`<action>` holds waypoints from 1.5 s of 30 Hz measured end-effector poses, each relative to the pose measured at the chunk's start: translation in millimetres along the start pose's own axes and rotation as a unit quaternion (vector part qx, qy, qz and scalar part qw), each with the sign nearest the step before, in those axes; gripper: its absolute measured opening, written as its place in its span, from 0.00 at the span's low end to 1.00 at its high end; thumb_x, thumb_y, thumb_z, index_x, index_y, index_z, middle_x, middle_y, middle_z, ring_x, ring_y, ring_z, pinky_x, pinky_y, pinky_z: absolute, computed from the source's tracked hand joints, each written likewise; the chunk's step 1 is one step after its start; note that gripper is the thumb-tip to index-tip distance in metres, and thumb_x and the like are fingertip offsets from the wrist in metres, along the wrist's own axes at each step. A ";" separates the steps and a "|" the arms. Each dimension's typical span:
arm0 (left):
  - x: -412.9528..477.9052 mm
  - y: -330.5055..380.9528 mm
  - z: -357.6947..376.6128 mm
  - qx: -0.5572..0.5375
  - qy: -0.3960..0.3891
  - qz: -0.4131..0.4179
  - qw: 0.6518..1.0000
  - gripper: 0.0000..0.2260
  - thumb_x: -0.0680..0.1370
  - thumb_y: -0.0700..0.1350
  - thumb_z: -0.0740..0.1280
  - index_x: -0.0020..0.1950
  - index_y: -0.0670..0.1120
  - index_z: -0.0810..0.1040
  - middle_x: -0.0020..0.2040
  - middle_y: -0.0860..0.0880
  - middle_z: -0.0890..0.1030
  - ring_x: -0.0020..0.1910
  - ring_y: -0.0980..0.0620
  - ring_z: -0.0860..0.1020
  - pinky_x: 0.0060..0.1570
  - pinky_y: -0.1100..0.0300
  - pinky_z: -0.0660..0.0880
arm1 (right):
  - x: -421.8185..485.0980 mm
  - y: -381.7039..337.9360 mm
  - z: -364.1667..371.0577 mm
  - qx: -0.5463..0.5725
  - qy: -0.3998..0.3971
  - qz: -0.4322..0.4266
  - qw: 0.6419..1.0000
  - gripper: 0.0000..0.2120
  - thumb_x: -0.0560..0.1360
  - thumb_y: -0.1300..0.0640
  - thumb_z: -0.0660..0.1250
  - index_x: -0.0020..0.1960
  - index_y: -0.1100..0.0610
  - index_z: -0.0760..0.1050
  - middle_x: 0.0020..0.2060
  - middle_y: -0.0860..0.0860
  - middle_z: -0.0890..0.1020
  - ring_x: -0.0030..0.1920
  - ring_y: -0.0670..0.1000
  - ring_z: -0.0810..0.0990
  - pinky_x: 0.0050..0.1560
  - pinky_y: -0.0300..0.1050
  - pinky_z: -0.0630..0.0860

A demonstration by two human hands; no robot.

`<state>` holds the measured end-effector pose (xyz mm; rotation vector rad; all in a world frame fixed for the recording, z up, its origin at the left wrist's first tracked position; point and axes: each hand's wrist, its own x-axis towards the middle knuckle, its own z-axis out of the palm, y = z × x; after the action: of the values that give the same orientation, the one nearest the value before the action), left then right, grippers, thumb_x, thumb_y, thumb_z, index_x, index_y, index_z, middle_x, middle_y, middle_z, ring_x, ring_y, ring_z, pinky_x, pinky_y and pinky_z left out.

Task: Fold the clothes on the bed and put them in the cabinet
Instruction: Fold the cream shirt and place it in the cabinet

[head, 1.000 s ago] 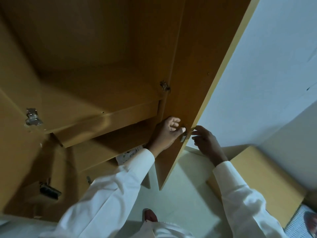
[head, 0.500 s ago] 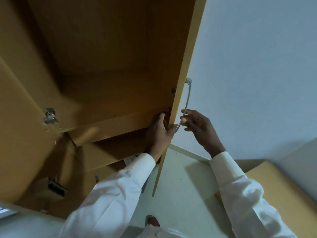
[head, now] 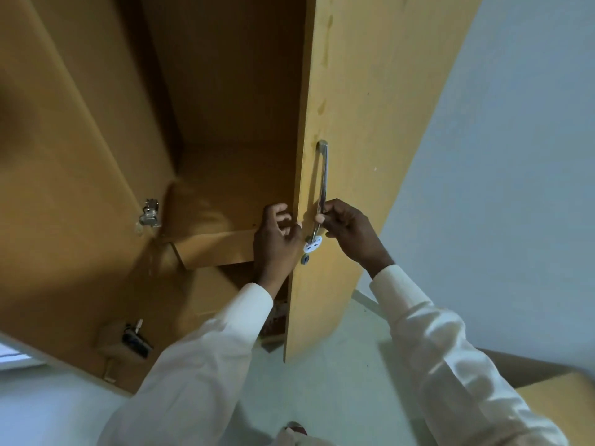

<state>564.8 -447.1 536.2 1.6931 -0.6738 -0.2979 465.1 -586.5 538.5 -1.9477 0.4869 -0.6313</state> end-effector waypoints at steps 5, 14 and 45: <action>28.2 -3.2 -5.0 -0.058 -0.001 -0.040 0.997 0.17 0.80 0.44 0.65 0.68 0.54 0.71 0.61 0.54 0.76 0.59 0.54 0.76 0.54 0.50 0.80 | 33.9 5.0 19.1 -0.012 0.006 -0.017 1.000 0.06 0.79 0.53 0.66 0.50 0.55 0.76 0.43 0.53 0.83 0.45 0.56 0.81 0.47 0.57 0.79; 60.6 -4.3 2.8 -0.117 -0.005 -0.087 0.989 0.19 0.82 0.43 0.60 0.73 0.52 0.69 0.71 0.50 0.71 0.65 0.53 0.73 0.62 0.49 0.76 | 75.3 12.9 45.9 -0.056 0.061 -0.034 0.996 0.07 0.79 0.44 0.63 0.53 0.44 0.76 0.45 0.43 0.84 0.46 0.48 0.82 0.47 0.53 0.80; -171.4 -4.3 -252.4 0.017 0.389 0.211 0.896 0.03 0.78 0.32 0.59 0.47 0.36 0.72 0.41 0.46 0.73 0.41 0.54 0.73 0.42 0.63 0.70 | -133.6 -102.2 210.8 0.165 -0.114 0.079 0.976 0.05 0.78 0.60 0.67 0.53 0.55 0.80 0.48 0.53 0.84 0.51 0.53 0.82 0.50 0.49 0.80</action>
<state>565.4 -143.3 564.4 1.4753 -0.4123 0.6803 497.3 -319.2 522.7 -1.6213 0.3635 -0.3553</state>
